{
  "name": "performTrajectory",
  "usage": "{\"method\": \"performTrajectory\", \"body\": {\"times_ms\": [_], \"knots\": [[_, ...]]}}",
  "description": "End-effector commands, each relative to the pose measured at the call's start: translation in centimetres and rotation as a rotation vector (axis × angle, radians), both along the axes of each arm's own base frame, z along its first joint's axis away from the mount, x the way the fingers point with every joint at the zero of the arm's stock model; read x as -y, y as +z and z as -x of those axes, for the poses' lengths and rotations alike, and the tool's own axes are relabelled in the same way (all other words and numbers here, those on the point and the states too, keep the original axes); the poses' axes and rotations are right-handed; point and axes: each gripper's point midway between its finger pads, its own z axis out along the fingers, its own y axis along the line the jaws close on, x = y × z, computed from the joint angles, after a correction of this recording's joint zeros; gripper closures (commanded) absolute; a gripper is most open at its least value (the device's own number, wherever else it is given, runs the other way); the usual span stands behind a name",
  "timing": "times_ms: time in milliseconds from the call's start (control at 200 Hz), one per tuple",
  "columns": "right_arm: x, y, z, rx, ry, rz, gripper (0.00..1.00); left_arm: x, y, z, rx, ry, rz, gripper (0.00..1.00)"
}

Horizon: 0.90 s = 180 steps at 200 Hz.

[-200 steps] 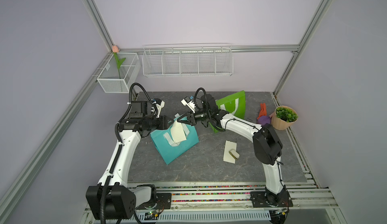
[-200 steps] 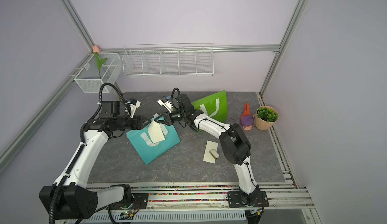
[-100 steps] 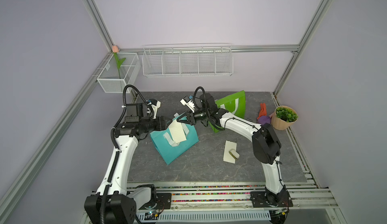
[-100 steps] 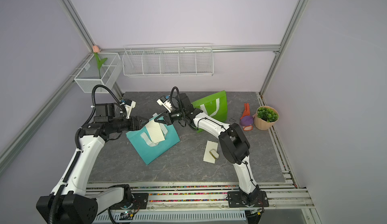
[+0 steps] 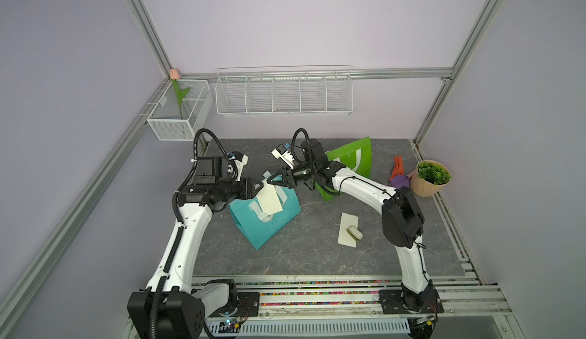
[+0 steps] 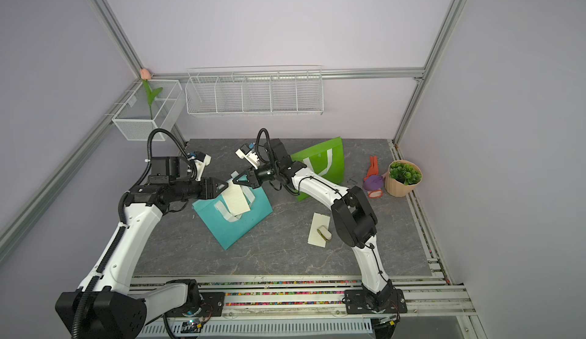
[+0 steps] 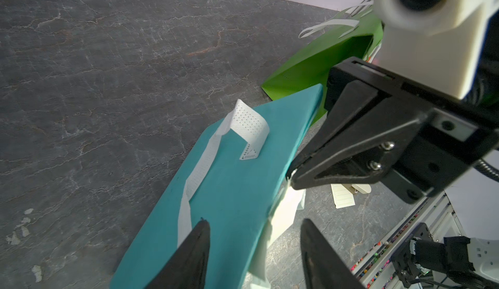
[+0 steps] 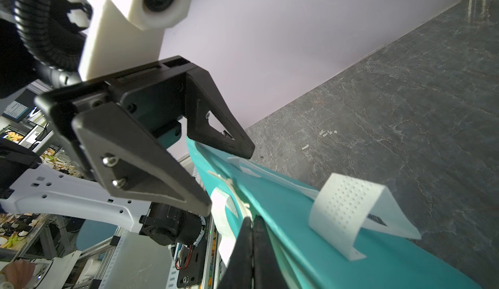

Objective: Staple the receipts to the bags
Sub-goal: Hold the receipt from the takeout bag.

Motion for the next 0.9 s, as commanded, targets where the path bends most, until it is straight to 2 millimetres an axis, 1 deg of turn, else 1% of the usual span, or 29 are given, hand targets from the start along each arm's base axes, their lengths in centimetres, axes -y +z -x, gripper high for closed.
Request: {"method": "performTrajectory", "body": {"times_ms": [0, 145, 235, 310, 425, 525, 620, 680, 745, 775, 855, 895], "knots": [[-0.4, 0.2, 1.0, 0.026, 0.042, 0.001, 0.93, -0.1, -1.2, 0.2, -0.027, -0.011, -0.030, 0.53], [-0.5, -0.6, 1.2, 0.024, 0.058, 0.038, 0.93, -0.2, -1.0, 0.1, -0.021, -0.007, -0.036, 0.57], [-0.4, -1.0, 1.2, 0.023, 0.058, 0.048, 0.93, -0.2, -1.0, 0.1, -0.019, -0.004, -0.039, 0.62], [-0.4, -0.8, 1.2, 0.027, 0.059, 0.044, 0.93, -0.2, -1.2, 0.1, -0.023, -0.005, -0.038, 0.65], [-0.5, -0.9, 1.1, 0.034, 0.059, 0.047, 0.93, -0.2, -1.2, 0.1, -0.025, -0.007, -0.037, 0.72], [-0.6, -1.2, 1.0, 0.034, 0.063, 0.063, 0.93, -0.2, -1.2, 0.1, -0.024, -0.009, -0.038, 0.73], [-0.6, -1.1, 1.0, 0.040, 0.060, 0.060, 0.93, -0.1, -1.5, 0.1, -0.032, -0.013, -0.038, 0.73], [-0.7, -1.0, 1.0, 0.043, 0.059, 0.057, 0.93, 0.1, -1.6, 0.2, -0.035, -0.022, -0.040, 0.70], [-0.7, -0.9, 0.9, 0.047, 0.055, 0.057, 0.93, 0.3, -1.9, 0.2, -0.044, -0.026, -0.051, 0.69], [-0.7, -0.8, 0.8, 0.049, 0.051, 0.057, 0.93, 0.3, -2.0, 0.2, -0.047, -0.027, -0.056, 0.70], [-0.7, -0.6, 0.9, 0.054, 0.051, 0.051, 0.93, 0.3, -2.0, 0.3, -0.046, -0.027, -0.056, 0.78], [-0.6, -0.5, 0.7, 0.057, 0.044, 0.049, 0.93, 0.3, -2.0, 0.3, -0.044, -0.026, -0.058, 0.78]]}}
